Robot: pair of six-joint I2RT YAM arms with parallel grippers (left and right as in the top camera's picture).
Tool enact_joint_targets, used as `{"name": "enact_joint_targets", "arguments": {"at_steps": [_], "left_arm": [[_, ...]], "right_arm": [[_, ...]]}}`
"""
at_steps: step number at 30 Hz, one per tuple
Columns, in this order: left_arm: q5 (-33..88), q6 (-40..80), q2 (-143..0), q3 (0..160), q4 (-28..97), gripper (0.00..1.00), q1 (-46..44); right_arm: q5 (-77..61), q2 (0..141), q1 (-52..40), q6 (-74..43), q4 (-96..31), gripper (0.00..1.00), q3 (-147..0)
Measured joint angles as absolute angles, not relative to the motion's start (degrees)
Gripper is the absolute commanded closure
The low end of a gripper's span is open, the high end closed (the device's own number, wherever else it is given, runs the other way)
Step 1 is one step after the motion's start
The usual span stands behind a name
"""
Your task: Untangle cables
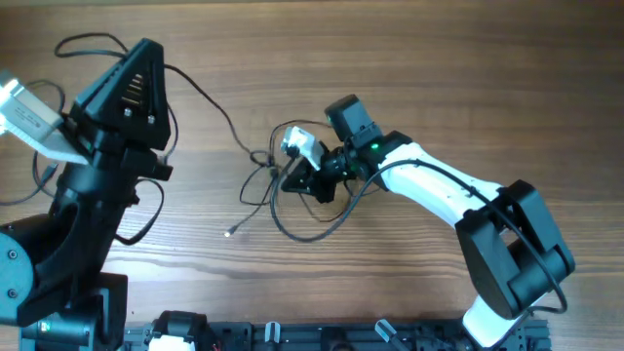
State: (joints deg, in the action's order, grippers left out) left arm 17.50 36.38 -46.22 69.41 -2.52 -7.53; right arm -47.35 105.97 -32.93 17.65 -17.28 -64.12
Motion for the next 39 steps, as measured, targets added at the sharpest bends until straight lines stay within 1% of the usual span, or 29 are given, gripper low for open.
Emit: {"name": "enact_joint_targets", "arguments": {"at_steps": [2, 5, 12, 14, 18, 22, 27, 30, 32, 36, 39], "left_arm": [[15.2, 36.4, -46.2, 69.4, -2.5, 0.96, -7.5], [12.6, 35.8, -46.2, 69.4, -2.3, 0.96, -7.5], [7.3, 33.3, -46.2, 69.4, -1.2, 0.96, -6.6], [6.7, 33.3, -46.2, 69.4, -1.2, 0.96, -5.2], [5.8, 33.1, -46.2, 69.4, 0.3, 0.96, -2.9], [5.8, 33.1, -46.2, 69.4, 2.2, 0.96, -1.6], [5.8, 33.1, -46.2, 69.5, 5.0, 0.96, -0.6], [5.8, 33.1, -46.2, 69.6, 10.7, 0.96, -0.6], [5.9, 32.8, -46.2, 69.6, 12.9, 0.96, -0.6], [6.0, 29.5, -46.3, 69.7, 11.6, 0.96, -0.5], [7.9, 26.8, -46.9, 72.0, 14.0, 0.96, 1.7]], "right_arm": [[-44.7, 106.0, -31.4, 14.7, -18.9, 0.96, -64.2], [-39.4, 106.0, -26.7, 10.2, -23.2, 0.96, -64.6], [-22.2, 104.3, -9.0, -4.8, -33.1, 0.96, -65.2], [-18.0, 104.2, -4.7, -7.3, -35.5, 0.96, -65.3], [-12.5, 104.2, 0.6, -9.9, -38.0, 0.96, -65.3], [-9.3, 104.2, 2.7, -10.8, -39.5, 0.96, -65.3], [-7.7, 104.2, 3.3, -10.5, -42.1, 0.96, -65.3], [-7.7, 104.2, 3.3, -10.2, -45.3, 0.96, -65.3], [-8.1, 104.2, 3.3, -10.2, -46.1, 0.96, -65.3], [-10.8, 104.2, 3.3, -10.0, -46.3, 0.96, -65.3], [-13.4, 104.2, 3.3, -9.8, -46.3, 0.96, -65.3]]}}
